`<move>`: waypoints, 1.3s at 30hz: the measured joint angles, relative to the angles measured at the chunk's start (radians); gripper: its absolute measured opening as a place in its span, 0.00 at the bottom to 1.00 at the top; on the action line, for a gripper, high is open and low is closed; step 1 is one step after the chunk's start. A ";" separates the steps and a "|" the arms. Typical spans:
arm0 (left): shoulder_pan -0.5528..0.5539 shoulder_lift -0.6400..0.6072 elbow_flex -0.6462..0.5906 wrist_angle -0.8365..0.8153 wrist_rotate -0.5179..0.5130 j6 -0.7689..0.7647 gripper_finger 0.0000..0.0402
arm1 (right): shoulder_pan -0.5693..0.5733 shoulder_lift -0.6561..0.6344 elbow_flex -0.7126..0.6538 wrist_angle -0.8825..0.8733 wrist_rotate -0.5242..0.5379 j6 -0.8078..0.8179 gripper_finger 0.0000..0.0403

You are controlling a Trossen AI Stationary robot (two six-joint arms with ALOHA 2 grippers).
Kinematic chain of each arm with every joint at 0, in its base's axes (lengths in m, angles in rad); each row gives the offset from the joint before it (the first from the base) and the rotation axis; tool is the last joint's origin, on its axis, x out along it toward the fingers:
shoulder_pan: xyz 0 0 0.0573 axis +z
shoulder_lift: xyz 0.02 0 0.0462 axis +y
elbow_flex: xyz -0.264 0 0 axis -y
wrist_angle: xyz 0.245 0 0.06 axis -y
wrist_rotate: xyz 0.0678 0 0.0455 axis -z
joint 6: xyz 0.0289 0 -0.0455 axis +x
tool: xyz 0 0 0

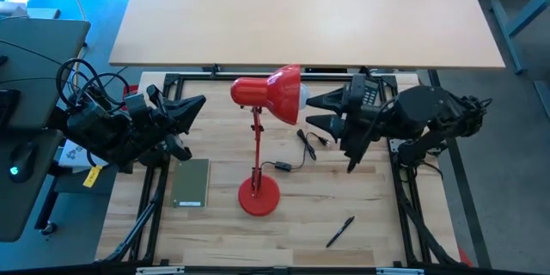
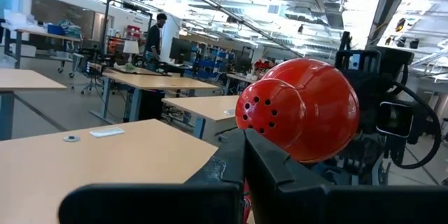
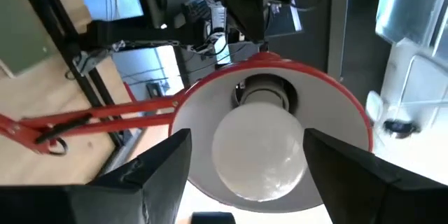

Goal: Screw lightbulb
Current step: Insert the white lightbulb into the red lamp

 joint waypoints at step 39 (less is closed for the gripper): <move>-0.004 -0.003 0.000 0.011 0.001 -0.016 0.00 | 0.034 -0.015 0.000 0.052 0.051 0.145 0.67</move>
